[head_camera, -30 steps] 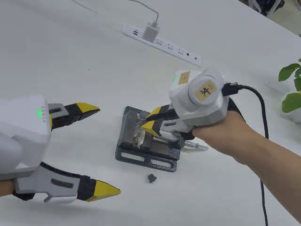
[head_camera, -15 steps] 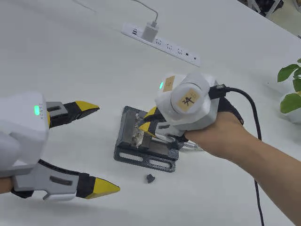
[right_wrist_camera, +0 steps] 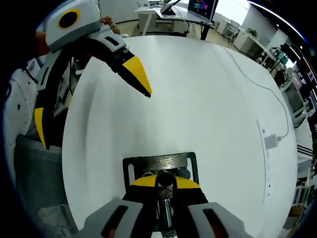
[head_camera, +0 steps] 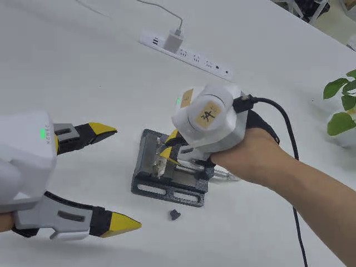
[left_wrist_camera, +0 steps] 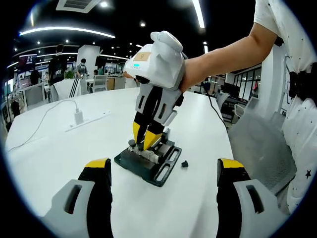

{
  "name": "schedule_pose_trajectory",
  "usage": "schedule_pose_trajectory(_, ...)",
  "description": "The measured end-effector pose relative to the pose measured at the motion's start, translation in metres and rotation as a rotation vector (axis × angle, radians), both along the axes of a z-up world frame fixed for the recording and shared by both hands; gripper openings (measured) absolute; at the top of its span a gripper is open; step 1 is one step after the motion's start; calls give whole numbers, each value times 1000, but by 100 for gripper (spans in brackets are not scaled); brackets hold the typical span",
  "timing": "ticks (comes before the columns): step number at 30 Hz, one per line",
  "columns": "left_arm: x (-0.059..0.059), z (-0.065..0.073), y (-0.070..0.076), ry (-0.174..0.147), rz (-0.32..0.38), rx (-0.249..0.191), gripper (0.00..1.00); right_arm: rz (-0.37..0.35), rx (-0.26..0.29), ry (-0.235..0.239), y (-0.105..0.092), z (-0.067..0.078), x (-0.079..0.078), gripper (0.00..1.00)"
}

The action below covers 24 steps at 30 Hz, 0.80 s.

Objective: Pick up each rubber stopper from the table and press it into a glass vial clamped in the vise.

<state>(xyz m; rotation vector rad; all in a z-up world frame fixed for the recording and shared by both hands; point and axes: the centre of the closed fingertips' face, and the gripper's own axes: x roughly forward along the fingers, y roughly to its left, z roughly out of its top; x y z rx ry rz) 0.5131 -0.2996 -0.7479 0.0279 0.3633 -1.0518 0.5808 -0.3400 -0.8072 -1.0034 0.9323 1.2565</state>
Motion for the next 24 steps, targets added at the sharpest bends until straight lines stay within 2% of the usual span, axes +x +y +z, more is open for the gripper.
schedule_pose_trajectory(6, -1, 1, 2, 0, 5, 5, 87, -14, 38, -5, -2, 1, 1, 7)
schedule_pose_trajectory(13, -3, 0, 3, 4, 6, 8, 87, -16, 50, -18, -1, 0, 1, 7)
schedule_pose_trajectory(18, -3, 1, 3, 1, 7, 5, 87, -22, 55, -8, -1, 1, 0, 9)
schedule_pose_trajectory(24, -2, 0, 3, 0, 8, 5, 87, -28, 86, -15, 0, 13, 1, 10)
